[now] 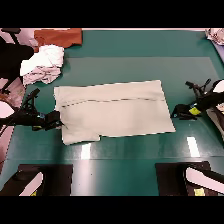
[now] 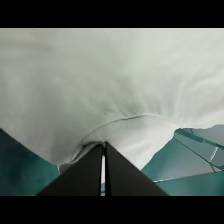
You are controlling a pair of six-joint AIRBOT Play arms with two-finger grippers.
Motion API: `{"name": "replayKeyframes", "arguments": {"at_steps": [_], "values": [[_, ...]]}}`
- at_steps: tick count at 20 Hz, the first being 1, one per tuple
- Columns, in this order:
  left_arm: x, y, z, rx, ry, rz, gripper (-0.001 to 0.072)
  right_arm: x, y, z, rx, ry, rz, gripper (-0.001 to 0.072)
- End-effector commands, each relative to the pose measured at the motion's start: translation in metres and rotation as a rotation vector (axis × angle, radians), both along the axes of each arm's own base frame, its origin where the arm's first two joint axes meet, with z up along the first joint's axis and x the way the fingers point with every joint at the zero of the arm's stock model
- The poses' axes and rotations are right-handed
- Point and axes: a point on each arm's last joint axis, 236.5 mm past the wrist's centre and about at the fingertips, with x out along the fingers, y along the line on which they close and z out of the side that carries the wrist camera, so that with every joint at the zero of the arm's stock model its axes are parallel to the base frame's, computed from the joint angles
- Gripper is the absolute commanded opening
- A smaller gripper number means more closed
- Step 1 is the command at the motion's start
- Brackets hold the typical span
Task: Fold the shirts.
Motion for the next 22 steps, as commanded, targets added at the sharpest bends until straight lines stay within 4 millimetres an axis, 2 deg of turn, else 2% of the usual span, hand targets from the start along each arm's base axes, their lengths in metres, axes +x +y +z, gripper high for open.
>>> {"name": "replayKeyframes", "arguments": {"at_steps": [1, 3, 6, 7, 8, 9, 10, 12, 14, 17, 19, 22], "values": [[0.007, -0.003, 0.004, -0.019, -0.025, 0.018, 0.003, -0.02, 0.004, -0.024, 0.025, 0.052, -0.013, 0.0593], [0.007, -0.004, 0.005, -0.024, -0.026, 0.019, 0.003, -0.024, 0.016, -0.036, 0.127, 0.036, -0.064, 0.0593], [0.007, -0.005, 0.005, -0.03, -0.026, 0.019, 0.003, -0.032, 0.016, -0.054, 0.198, 0.016, -0.156, 0.0588], [0.008, -0.007, 0.007, -0.039, -0.03, 0.023, 0.003, -0.034, 0.021, -0.057, 0.225, 0.014, -0.17, 0.0553], [0.01, -0.009, 0.008, -0.052, -0.036, 0.028, 0.003, -0.034, 0.03, -0.057, 0.265, 0.006, -0.182, 0.0349], [0.012, -0.011, 0.011, -0.067, -0.043, 0.034, 0.003, -0.031, 0.041, -0.053, 0.308, -0.017, -0.178, 0.0182], [0.014, -0.014, 0.013, -0.082, -0.046, 0.044, 0.003, -0.026, 0.049, -0.045, 0.331, -0.053, -0.168, 0.0048], [0.019, -0.014, 0.016, -0.095, -0.056, 0.067, 0.003, -0.008, 0.051, -0.018, 0.302, -0.162, -0.125, 0.002], [0.028, -0.012, 0.03, -0.093, -0.092, 0.083, 0.0029, 0.013, 0.04, 0.02, 0.235, -0.272, -0.127, 0.0019], [0.058, 0.008, 0.06, -0.04, -0.201, 0.174, 0.0029, 0.037, 0.023, 0.069, 0.157, -0.413, -0.136, 0.0018], [0.072, 0.015, 0.068, -0.034, -0.254, 0.223, 0.0028, 0.053, 0.019, 0.089, 0.146, -0.465, -0.135, 0.0017], [0.09, 0.018, 0.065, -0.055, -0.273, 0.287, 0.0028, 0.081, 0.01, 0.1, 0.141, -0.493, -0.148, 0.0018]]}}
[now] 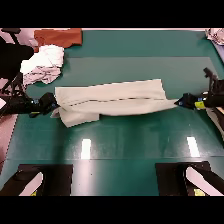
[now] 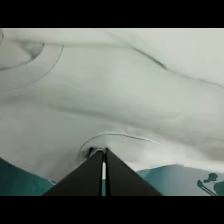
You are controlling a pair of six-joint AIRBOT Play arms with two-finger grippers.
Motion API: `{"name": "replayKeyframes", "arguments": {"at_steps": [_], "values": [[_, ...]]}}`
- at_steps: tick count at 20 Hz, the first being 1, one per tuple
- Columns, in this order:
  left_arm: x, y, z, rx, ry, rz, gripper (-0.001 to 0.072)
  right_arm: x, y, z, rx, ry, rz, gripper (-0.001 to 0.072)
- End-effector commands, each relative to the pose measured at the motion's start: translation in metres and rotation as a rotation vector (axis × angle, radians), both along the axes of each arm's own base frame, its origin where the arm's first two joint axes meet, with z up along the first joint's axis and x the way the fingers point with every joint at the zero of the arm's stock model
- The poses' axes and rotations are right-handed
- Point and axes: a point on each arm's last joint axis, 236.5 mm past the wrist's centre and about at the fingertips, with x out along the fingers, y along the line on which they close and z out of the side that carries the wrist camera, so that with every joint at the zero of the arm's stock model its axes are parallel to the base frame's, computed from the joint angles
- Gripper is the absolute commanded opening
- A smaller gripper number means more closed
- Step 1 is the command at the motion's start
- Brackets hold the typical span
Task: Fold the shirts.
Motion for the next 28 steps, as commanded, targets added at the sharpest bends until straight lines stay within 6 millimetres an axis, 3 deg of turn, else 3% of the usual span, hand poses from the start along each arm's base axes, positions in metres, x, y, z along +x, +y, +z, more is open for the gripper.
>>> {"name": "replayKeyframes", "arguments": {"at_steps": [1, 7, 10, 13, 17, 20, 25, 28], "values": [[0.03, 0.01, 0.007, -0.019, -0.07, 0.101, 0.0028, 0.032, -0.006, 0.021, -0.015, -0.05, -0.009, 0.0018], [0.064, 0.013, -0.026, -0.028, -0.037, 0.13, 0.0028, 0.099, 0.033, 0.01, -0.024, -0.077, 0.103, 0.0018], [0.089, 0.016, -0.027, -0.024, -0.055, 0.145, 0.0028, 0.136, 0.047, 0.005, -0.027, -0.102, 0.121, 0.0018], [0.123, 0.019, -0.021, -0.011, -0.091, 0.142, 0.0028, 0.16, 0.048, -0.008, -0.016, -0.067, 0.126, 0.0018], [0.158, 0.016, -0.025, -0.013, -0.083, 0.115, 0.0028, 0.168, 0.025, -0.028, -0.08, 0.001, 0.135, 0.0018], [0.171, 0.018, -0.022, -0.013, -0.107, 0.125, 0.0028, 0.171, 0.008, -0.028, -0.116, -0.006, 0.114, 0.0018], [0.177, 0.021, -0.047, 0.003, -0.072, 0.13, 0.0028, 0.177, 0.005, -0.031, -0.126, -0.022, 0.098, 0.0018], [0.183, 0.023, -0.066, 0.019, -0.058, 0.125, 0.0029, 0.171, 0.015, -0.048, -0.108, 0.031, 0.127, 0.002]]}}
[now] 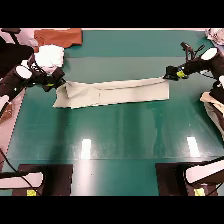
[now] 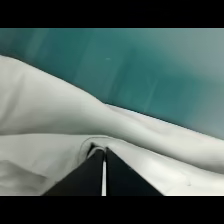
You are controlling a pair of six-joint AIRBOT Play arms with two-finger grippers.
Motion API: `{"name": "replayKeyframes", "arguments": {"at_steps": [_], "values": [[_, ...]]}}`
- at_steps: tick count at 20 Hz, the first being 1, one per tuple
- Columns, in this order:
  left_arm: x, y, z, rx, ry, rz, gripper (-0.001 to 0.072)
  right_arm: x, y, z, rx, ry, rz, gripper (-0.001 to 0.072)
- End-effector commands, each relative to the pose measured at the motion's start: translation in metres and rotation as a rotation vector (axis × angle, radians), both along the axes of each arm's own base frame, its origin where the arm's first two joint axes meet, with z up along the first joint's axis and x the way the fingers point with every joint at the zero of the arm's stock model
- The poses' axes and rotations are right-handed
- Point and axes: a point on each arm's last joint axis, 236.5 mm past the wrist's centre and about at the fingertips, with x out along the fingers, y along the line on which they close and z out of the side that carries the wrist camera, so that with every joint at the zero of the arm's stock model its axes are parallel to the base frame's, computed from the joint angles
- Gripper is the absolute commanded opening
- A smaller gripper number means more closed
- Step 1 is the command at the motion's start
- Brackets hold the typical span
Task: Fold the shirts.
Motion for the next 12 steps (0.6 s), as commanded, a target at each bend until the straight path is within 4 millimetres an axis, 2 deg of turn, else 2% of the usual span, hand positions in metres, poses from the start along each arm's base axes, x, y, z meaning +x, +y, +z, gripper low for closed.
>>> {"name": "replayKeyframes", "arguments": {"at_steps": [1, 2, 3, 4, 5, 6, 8, 10, 11, 12], "values": [[0.01, 0.005, -0.017, 0.014, 0.0, 0.011, 0.0029, -0.003, 0.008, -0.017, 0.004, 0.045, 0.022, 0.0021], [0.013, 0.006, -0.018, 0.014, -0.008, 0.02, 0.003, -0.002, 0.01, -0.023, 0.004, 0.053, 0.025, 0.0026], [0.016, 0.007, -0.017, 0.017, -0.017, 0.024, 0.0031, -0.001, 0.01, -0.028, 0.005, 0.056, 0.022, 0.0077], [0.018, 0.008, -0.015, 0.021, -0.028, 0.026, 0.0052, 0.001, 0.01, -0.031, 0.004, 0.054, 0.018, 0.0242], [0.02, 0.008, -0.012, 0.023, -0.038, 0.028, 0.0292, 0.004, 0.009, -0.031, 0.002, 0.044, 0.011, 0.0402], [0.024, 0.01, -0.006, 0.034, -0.054, 0.025, 0.0427, 0.008, 0.005, -0.028, -0.002, 0.026, -0.001, 0.0526], [0.034, 0.017, 0.017, 0.095, -0.101, 0.0, 0.0427, 0.016, -0.011, -0.013, -0.017, -0.033, -0.028, 0.0537], [0.043, 0.025, 0.05, 0.18, -0.149, -0.041, 0.0427, 0.02, -0.032, 0.007, -0.033, -0.09, -0.059, 0.0538], [0.044, 0.026, 0.066, 0.223, -0.161, -0.08, 0.0427, 0.016, -0.042, 0.013, -0.034, -0.089, -0.072, 0.0595], [0.042, 0.026, 0.079, 0.26, -0.162, -0.128, 0.0427, 0.006, -0.052, 0.014, -0.025, -0.059, -0.08, 0.0685]]}}
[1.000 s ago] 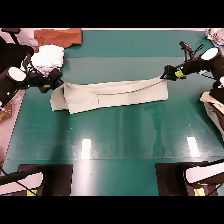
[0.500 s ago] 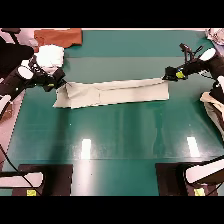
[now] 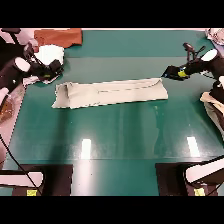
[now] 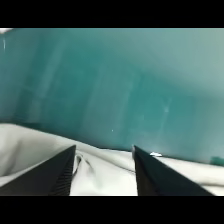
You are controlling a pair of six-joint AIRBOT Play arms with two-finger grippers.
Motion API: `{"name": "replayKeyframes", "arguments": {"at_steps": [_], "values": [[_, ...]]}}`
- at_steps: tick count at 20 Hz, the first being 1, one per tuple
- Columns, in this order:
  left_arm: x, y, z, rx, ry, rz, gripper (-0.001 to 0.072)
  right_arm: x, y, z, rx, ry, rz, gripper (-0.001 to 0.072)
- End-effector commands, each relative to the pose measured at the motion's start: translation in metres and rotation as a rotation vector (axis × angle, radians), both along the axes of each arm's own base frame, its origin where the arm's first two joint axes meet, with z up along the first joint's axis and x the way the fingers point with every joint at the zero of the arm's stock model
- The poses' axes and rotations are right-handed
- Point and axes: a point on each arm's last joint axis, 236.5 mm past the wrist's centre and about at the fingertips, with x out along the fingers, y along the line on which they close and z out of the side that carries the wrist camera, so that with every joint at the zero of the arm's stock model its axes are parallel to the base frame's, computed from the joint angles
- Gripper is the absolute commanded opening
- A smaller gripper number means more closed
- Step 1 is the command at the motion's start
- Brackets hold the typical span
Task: Fold the shirts.
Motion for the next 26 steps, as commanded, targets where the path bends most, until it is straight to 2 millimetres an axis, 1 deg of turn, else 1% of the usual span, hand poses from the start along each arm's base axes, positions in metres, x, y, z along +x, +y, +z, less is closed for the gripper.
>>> {"name": "replayKeyframes", "arguments": {"at_steps": [1, 2, 3, 4, 6, 7, 10, 12, 14, 16, 17, 18, 19, 20, 21, 22, 23, 24, 26], "values": [[-0.006, -0.001, 0.038, 0.152, -0.002, -0.14, 0.0426, -0.02, -0.029, 0.009, 0.015, 0.048, -0.031, 0.0711], [-0.014, -0.011, 0.04, 0.19, 0.015, -0.217, 0.0404, -0.036, -0.035, -0.001, 0.049, 0.129, -0.039, 0.0711], [-0.023, -0.026, 0.037, 0.225, 0.035, -0.3, 0.0331, -0.048, -0.034, -0.01, 0.105, 0.194, -0.034, 0.0712], [-0.031, -0.044, 0.032, 0.256, 0.044, -0.381, 0.0292, -0.055, -0.028, -0.016, 0.187, 0.241, -0.028, 0.0712], [-0.041, -0.08, 0.019, 0.298, 0.064, -0.493, 0.0292, -0.057, -0.018, -0.022, 0.321, 0.272, -0.011, 0.0712], [-0.044, -0.093, 0.01, 0.324, 0.079, -0.53, 0.0292, -0.055, -0.016, -0.025, 0.355, 0.276, -0.01, 0.0712], [-0.057, -0.128, -0.031, 0.354, 0.175, -0.635, 0.0292, -0.054, -0.006, -0.047, 0.384, 0.294, 0.037, 0.0712], [-0.057, -0.147, -0.051, 0.365, 0.211, -0.684, 0.0291, -0.054, 0.002, -0.063, 0.388, 0.319, 0.057, 0.0712], [-0.055, -0.166, -0.06, 0.392, 0.201, -0.744, 0.0291, -0.056, 0.013, -0.078, 0.399, 0.356, 0.076, 0.0712], [-0.051, -0.177, -0.067, 0.434, 0.201, -0.777, 0.0291, -0.055, 0.031, -0.087, 0.401, 0.362, 0.109, 0.0703], [-0.05, -0.181, -0.071, 0.432, 0.207, -0.784, 0.0291, -0.052, 0.04, -0.087, 0.39, 0.348, 0.128, 0.0576], [-0.049, -0.184, -0.076, 0.429, 0.21, -0.785, 0.0291, -0.047, 0.049, -0.086, 0.383, 0.332, 0.137, 0.0418], [-0.049, -0.187, -0.08, 0.423, 0.216, -0.789, 0.029, -0.044, 0.058, -0.085, 0.378, 0.318, 0.147, 0.0281], [-0.05, -0.19, -0.083, 0.407, 0.222, -0.793, 0.0193, -0.042, 0.067, -0.082, 0.381, 0.308, 0.159, 0.018], [-0.05, -0.194, -0.084, 0.39, 0.222, -0.794, 0.0175, -0.043, 0.073, -0.076, 0.375, 0.3, 0.175, 0.0066], [-0.05, -0.197, -0.084, 0.377, 0.218, -0.794, 0.0174, -0.043, 0.079, -0.068, 0.367, 0.284, 0.191, 0.0021], [-0.05, -0.201, -0.082, 0.355, 0.212, -0.794, 0.0142, -0.042, 0.081, -0.055, 0.361, 0.262, 0.203, 0.0021], [-0.052, -0.208, -0.08, 0.328, 0.2, -0.812, 0.0032, -0.044, 0.084, -0.04, 0.355, 0.242, 0.217, 0.002], [-0.052, -0.223, -0.076, 0.29, 0.169, -0.831, 0.003, -0.05, 0.093, -0.009, 0.347, 0.21, 0.238, 0.002]]}}
